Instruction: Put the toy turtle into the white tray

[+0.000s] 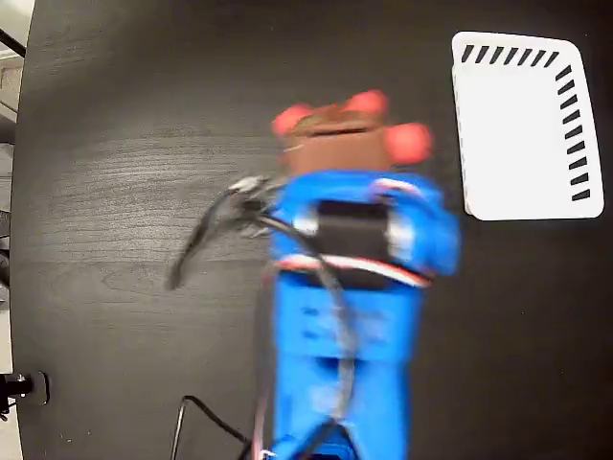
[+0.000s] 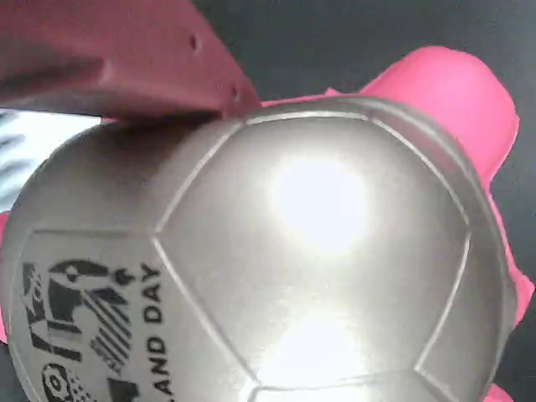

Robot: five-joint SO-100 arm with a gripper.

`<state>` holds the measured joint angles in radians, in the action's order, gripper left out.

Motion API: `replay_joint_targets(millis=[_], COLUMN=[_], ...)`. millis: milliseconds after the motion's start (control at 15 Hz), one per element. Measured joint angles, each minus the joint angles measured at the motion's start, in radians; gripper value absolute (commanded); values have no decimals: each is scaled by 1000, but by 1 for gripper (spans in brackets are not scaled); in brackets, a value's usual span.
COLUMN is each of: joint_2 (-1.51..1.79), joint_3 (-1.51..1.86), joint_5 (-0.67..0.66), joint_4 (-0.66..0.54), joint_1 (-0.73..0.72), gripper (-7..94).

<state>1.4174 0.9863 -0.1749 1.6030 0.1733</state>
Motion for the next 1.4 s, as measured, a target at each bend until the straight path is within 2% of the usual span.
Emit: replay_joint_targets(millis=[333,533,667,1000,1400], joint_2=[-304,-436,-572,-769,-841], joint_3=[-391,-456,-566,-738,-738], joint_5=[97,137,161,170,170], joint_4=[29,-48,-52,-58,-169], joint_1=[259,383,460,479,456], gripper=[-1,-1,-1,-1,0])
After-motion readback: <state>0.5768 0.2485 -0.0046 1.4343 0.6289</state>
